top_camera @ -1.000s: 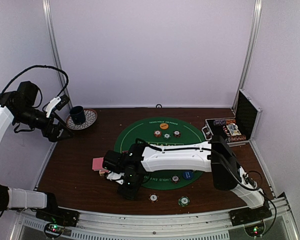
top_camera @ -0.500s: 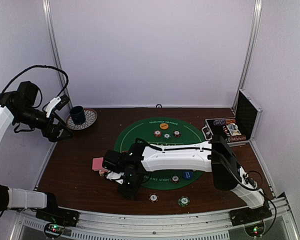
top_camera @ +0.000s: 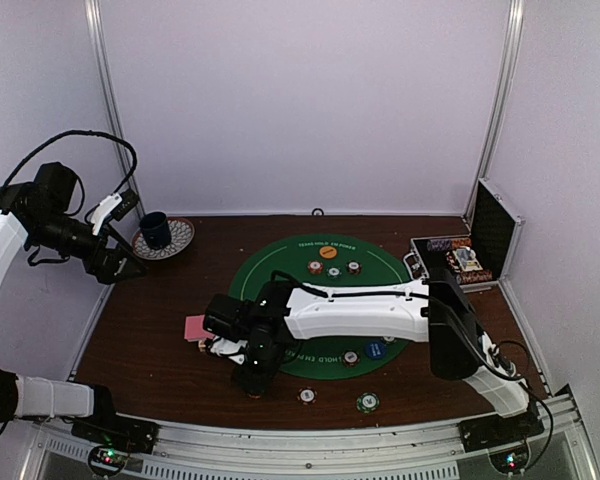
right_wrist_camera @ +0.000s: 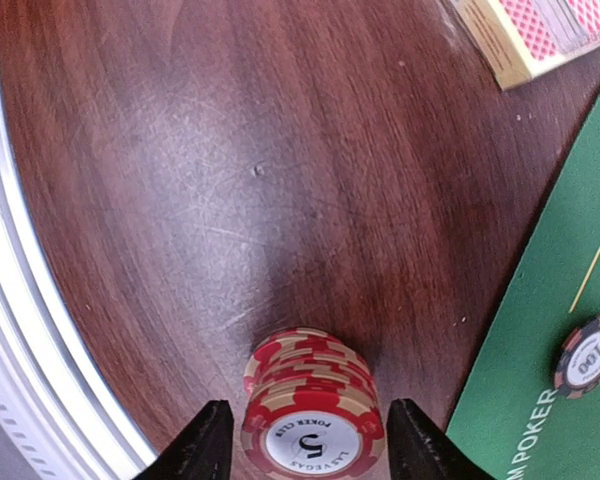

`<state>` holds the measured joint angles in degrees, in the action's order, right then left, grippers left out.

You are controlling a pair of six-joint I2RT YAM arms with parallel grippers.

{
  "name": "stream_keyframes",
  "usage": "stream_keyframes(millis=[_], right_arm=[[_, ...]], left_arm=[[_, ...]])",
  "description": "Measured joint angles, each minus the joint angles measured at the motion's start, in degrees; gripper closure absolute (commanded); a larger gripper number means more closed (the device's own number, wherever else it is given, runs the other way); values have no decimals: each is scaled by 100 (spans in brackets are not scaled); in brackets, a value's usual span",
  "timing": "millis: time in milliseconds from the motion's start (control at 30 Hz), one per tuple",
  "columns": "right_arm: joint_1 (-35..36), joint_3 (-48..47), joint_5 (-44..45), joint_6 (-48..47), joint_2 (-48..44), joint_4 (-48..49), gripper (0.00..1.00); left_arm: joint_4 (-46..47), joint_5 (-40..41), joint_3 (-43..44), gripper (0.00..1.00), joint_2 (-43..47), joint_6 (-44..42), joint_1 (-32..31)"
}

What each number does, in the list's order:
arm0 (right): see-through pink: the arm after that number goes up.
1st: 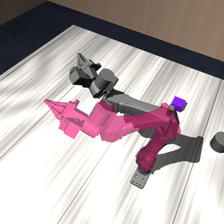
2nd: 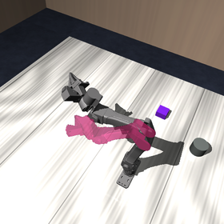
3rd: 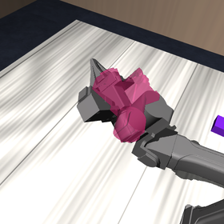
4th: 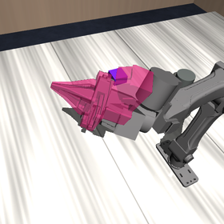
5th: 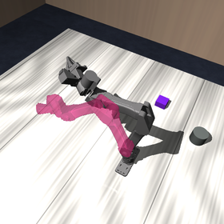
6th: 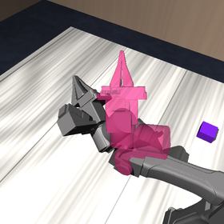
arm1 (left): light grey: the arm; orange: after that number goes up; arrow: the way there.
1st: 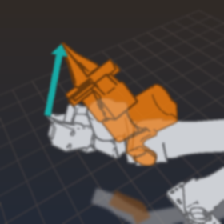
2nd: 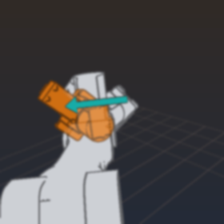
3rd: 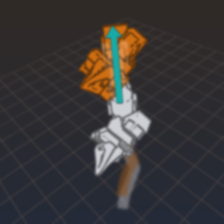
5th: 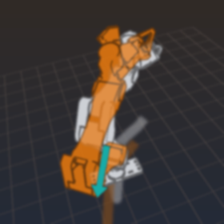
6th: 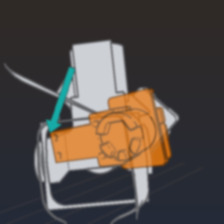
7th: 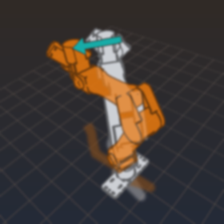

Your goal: Distribute texas hold em gaming equipment

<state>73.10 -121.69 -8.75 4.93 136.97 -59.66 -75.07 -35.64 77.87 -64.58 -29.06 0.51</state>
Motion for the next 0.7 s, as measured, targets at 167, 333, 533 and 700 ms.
stream_keyframes(millis=[167,333,533,700], right_arm=[[0,0,-7,24,2,-15,39],[-2,0,-20,26,2,-13,42],[-2,0,-28,35,2,-13,44],[-2,2,-37,37,2,-13,45]], left_arm=[[0,2,0,2,9,2,0],[0,2,0,2,22,0,0],[0,2,0,2,22,2,0],[0,2,0,2,22,2,0]])
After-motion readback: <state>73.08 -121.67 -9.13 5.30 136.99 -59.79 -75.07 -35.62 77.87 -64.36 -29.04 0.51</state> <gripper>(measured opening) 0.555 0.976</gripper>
